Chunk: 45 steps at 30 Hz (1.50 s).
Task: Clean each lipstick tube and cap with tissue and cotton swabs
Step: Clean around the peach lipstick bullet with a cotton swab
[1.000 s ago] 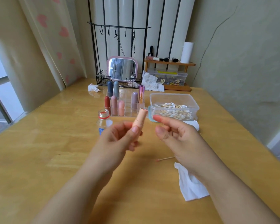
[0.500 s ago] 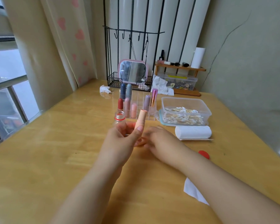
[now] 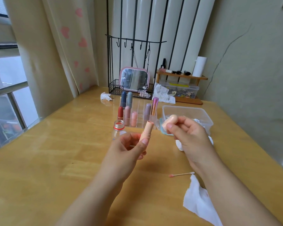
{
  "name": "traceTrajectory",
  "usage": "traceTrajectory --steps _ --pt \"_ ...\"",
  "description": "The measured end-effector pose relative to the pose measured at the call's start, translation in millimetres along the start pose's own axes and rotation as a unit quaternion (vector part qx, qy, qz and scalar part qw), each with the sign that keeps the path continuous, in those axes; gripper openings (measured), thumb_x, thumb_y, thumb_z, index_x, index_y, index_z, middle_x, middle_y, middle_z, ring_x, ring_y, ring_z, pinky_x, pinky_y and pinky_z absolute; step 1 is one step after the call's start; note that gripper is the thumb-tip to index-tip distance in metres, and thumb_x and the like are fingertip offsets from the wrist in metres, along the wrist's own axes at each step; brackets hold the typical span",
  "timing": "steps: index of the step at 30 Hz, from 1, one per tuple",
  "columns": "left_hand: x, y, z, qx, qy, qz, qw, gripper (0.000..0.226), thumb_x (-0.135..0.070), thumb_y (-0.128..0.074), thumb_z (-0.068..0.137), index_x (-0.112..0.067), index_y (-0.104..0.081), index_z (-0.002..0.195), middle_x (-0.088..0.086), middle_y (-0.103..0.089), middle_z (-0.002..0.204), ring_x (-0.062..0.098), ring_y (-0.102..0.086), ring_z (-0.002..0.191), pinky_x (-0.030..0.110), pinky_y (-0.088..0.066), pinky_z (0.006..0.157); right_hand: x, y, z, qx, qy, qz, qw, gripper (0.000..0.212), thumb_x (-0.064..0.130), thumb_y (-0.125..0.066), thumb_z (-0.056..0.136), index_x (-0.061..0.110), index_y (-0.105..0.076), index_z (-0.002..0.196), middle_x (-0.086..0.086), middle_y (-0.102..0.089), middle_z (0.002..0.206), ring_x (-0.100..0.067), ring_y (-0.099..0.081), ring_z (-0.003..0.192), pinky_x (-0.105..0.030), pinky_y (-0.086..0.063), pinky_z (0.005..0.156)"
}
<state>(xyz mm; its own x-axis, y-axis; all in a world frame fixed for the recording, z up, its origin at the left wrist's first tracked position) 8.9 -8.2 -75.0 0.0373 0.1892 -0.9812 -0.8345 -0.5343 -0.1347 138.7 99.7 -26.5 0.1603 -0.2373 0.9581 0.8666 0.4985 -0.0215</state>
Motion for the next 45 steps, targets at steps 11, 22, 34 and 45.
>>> traceTrajectory --steps 11,22,34,45 --pt "-1.5 -13.0 -5.0 0.057 -0.016 0.057 0.997 0.026 -0.040 -0.072 0.077 -0.018 -0.071 0.091 -0.006 -0.063 0.071 0.010 -0.053 0.060 0.023 -0.043 0.061 19.9 -17.2 -15.0 0.117 0.044 -0.113 0.986 0.027 0.007 -0.067 0.084 0.029 -0.063 0.100 -0.001 -0.074 0.085 -0.018 -0.064 0.082 -0.033 -0.051 0.084" --pt "-5.4 -21.5 -12.6 0.062 -0.031 0.115 0.991 0.015 -0.024 -0.058 0.090 -0.014 -0.069 0.091 -0.005 -0.062 0.069 0.012 -0.058 0.056 0.026 -0.048 0.061 13.7 -23.0 -22.1 0.151 0.039 -0.227 0.961 0.023 0.018 -0.065 0.088 0.032 -0.054 0.102 0.004 -0.073 0.083 -0.019 -0.066 0.082 -0.038 -0.052 0.086" --pt "-81.1 0.9 -15.3 -0.062 -0.163 0.358 0.917 0.005 -0.027 -0.056 0.090 -0.023 -0.057 0.088 -0.015 -0.059 0.090 0.006 -0.058 0.070 0.015 -0.042 0.061 17.0 -16.5 7.1 0.098 0.037 -0.300 0.948 0.034 0.016 -0.069 0.083 0.041 -0.049 0.097 0.009 -0.068 0.092 -0.007 -0.064 0.082 -0.024 -0.051 0.078" --pt "-100.6 56.4 103.2 -0.041 -0.158 0.570 0.805 0.015 -0.024 -0.051 0.092 -0.012 -0.059 0.097 0.006 -0.064 0.093 0.026 -0.058 0.086 0.034 -0.048 0.073 50.4 -70.1 113.2 0.069 0.126 -0.422 0.895 0.019 0.015 -0.059 0.089 0.022 -0.048 0.104 0.017 -0.057 0.069 -0.005 -0.053 0.063 -0.013 -0.040 0.049"
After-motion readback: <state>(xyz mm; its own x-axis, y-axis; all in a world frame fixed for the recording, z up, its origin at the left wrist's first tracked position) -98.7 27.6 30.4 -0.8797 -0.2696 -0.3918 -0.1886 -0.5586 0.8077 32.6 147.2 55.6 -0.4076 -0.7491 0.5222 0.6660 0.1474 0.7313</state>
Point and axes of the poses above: each hand's wrist, its own z-axis towards the middle knuckle, its own y-axis out of the back of the hand, x = y × z, the point moved 9 cm from there along z, towards the middle knuckle
